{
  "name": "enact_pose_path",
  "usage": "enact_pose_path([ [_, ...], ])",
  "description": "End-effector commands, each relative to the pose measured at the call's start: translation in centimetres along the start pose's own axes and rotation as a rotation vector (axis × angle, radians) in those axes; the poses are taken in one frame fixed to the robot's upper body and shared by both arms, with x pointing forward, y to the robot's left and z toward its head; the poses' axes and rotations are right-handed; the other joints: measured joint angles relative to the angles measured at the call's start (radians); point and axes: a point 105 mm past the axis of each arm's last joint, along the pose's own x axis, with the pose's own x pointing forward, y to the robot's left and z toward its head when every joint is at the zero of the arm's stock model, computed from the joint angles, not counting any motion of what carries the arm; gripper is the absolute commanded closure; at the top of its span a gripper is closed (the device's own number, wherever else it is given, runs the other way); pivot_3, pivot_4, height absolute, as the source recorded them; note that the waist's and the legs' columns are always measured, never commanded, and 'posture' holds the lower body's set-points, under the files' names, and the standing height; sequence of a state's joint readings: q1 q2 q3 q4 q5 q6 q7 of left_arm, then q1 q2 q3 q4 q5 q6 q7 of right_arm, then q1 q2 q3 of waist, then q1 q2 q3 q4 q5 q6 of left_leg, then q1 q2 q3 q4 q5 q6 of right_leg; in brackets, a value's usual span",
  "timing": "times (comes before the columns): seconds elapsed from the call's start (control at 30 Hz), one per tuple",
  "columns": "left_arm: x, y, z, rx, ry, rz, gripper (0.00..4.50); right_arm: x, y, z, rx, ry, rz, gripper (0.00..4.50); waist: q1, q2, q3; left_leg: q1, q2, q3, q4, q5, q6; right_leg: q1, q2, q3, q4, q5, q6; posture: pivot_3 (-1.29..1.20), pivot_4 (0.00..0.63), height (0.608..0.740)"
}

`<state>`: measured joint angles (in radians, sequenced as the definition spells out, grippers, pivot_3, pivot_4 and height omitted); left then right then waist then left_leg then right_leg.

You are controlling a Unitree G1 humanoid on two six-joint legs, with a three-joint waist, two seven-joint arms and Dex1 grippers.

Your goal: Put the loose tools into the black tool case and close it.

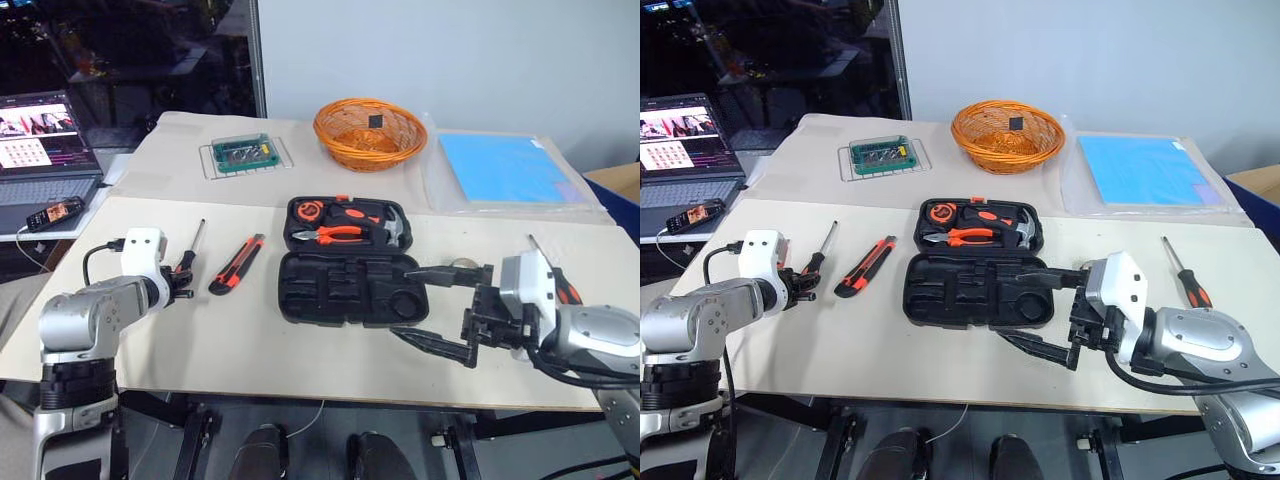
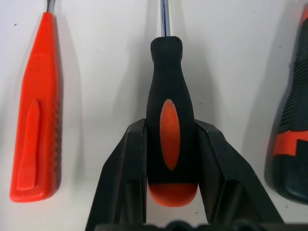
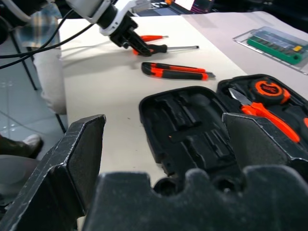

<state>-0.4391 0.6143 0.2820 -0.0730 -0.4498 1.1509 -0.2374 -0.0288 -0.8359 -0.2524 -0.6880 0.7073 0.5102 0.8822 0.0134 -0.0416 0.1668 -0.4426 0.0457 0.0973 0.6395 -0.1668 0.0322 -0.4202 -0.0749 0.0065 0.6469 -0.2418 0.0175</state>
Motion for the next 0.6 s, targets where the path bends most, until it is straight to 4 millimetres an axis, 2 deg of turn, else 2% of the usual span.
enact_pose_path([
  [0.03,-3.2,-3.1,5.8,0.139,-0.277,-0.243,3.61,-1.3,-0.6,0.8,-0.029,-0.027,-0.103,0.0,0.001,-0.001,0.0,-0.001,0.0,0.0,0.0,0.0,0.0,0.0,0.0,0.0,0.0,0.0,0.0,0.0,0.15,0.74],
  [0.13,-5.7,-7.8,6.5,0.308,-0.266,-0.588,3.61,-3.1,-1.0,-0.3,0.014,0.011,-0.207,0.0,0.002,-0.002,0.001,-0.003,0.0,-0.001,0.0,0.0,0.0,-0.002,0.0,-0.001,0.0,0.0,0.0,0.0,0.15,0.74],
  [0.23,-6.0,-11.8,6.1,0.583,-0.22,-0.812,3.61,-5.3,-1.7,-1.4,0.04,0.058,-0.341,0.0,0.008,0.0,-0.001,-0.002,-0.001,0.0,0.0,-0.002,-0.002,0.0,-0.001,-0.001,-0.001,0.0,-0.001,0.0,0.15,0.74],
  [0.3,-4.5,-14.1,5.9,0.716,-0.167,-0.9,3.61,-6.9,-1.8,-1.8,0.039,0.093,-0.413,0.0,0.016,0.003,-0.003,-0.002,-0.002,0.001,0.0,-0.002,-0.001,0.001,-0.002,-0.001,-0.002,-0.003,-0.006,0.0,0.15,0.74],
  [0.4,-1.8,-16.6,5.1,0.897,-0.102,-0.963,3.61,-8.2,-1.7,-1.7,0.025,0.121,-0.45,0.0,0.022,0.005,-0.004,-0.002,-0.004,0.003,0.003,0.0,0.002,0.001,-0.001,0.001,-0.001,-0.002,-0.003,0.0,0.15,0.74],
  [0.47,0.3,-17.7,4.5,1.04,-0.07,-0.96,3.61,-8.7,-1.6,-1.5,0.016,0.125,-0.454,0.0,0.018,0.005,-0.004,-0.002,-0.005,0.004,0.005,0.001,0.004,0.001,0.0,0.003,-0.001,0.0,-0.001,0.0,0.15,0.74],
  [0.6,3.7,-18.6,4.5,1.175,-0.032,-0.906,3.61,-8.6,-1.3,-0.9,-0.01,0.13,-0.451,0.0,-0.001,0.004,-0.003,-0.003,-0.007,0.003,0.006,0.005,0.012,0.0,0.0,0.005,-0.002,0.001,0.001,0.0,0.15,0.74],
])
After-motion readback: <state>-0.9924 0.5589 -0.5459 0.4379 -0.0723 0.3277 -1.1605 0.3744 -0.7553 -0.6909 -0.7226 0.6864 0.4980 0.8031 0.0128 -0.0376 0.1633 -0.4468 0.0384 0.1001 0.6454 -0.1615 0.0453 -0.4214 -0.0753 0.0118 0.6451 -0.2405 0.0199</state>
